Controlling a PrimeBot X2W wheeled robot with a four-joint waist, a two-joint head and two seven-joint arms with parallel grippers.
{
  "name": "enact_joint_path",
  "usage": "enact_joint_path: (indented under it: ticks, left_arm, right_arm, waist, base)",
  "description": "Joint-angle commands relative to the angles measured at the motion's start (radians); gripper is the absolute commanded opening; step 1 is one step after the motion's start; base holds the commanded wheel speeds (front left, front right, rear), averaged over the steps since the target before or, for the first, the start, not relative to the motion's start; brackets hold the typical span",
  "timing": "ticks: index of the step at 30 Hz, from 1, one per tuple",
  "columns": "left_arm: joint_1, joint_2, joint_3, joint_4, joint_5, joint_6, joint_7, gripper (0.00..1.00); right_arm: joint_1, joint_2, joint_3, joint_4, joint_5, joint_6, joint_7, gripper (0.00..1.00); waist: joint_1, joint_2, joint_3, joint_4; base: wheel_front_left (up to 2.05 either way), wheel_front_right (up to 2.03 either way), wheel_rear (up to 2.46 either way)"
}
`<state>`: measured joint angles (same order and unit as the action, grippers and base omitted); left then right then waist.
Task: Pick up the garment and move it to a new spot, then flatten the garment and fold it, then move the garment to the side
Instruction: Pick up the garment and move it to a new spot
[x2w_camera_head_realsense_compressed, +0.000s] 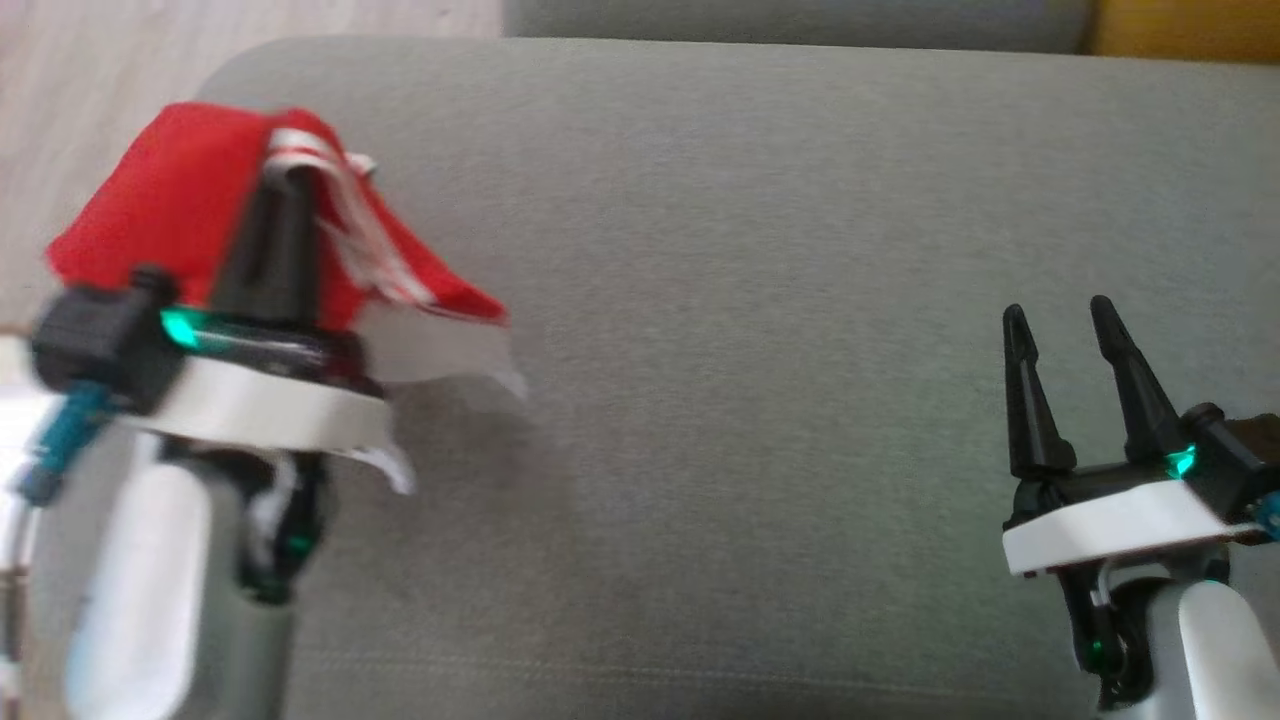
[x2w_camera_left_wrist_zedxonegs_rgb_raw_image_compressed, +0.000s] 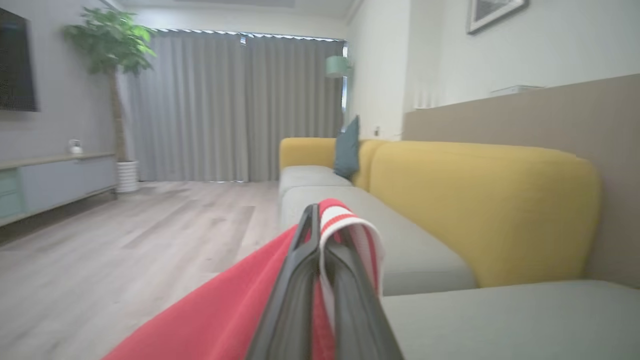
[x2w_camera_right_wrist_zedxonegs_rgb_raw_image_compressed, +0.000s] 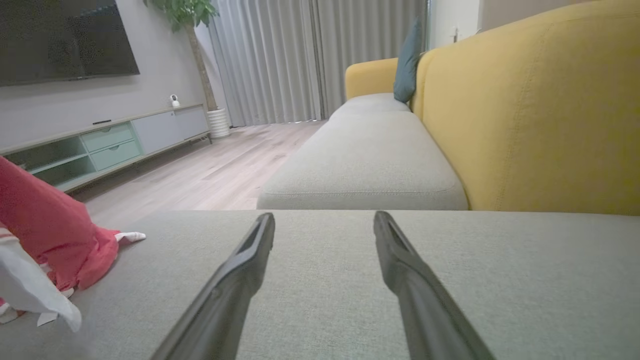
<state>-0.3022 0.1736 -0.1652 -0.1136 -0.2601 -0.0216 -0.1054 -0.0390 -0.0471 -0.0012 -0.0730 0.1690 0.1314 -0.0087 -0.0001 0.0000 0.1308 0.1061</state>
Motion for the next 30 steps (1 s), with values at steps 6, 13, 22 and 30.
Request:
enact_joint_path:
  ticks: [6, 13, 22, 30]
  left_arm:
    - [-0.049, -0.045, -0.100, -0.048, -0.010, -0.045, 0.030, 0.00]
    - [-0.118, -0.079, -0.201, -0.014, -0.014, -0.070, 0.034, 0.00]
    - [-0.311, -0.110, -0.332, 0.041, -0.025, -0.093, 0.029, 0.00]
    - [-0.455, -0.122, -0.422, 0.093, -0.065, -0.081, 0.027, 0.00]
  right_arm:
    - [-0.019, -0.003, 0.033, -0.050, 0.022, -0.001, 0.002, 1.00]
    - [-0.030, -0.003, 0.052, -0.058, 0.047, -0.001, -0.009, 1.00]
    - [-0.037, -0.003, 0.064, -0.064, 0.083, -0.001, -0.048, 1.00]
    - [-0.046, -0.003, 0.084, -0.052, 0.120, -0.001, -0.089, 1.00]
  waist:
    - [0.0001, 0.0000, 0.012, -0.124]
    - [0.0001, 0.0000, 0.057, -0.236]
    - [0.0001, 0.0000, 0.159, -0.376]
    - [0.0001, 0.0000, 0.225, -0.446]
  base:
    - [0.00, 0.00, 0.00]
    - [0.00, 0.00, 0.00]
    - [0.00, 0.00, 0.00]
    - [0.00, 0.00, 0.00]
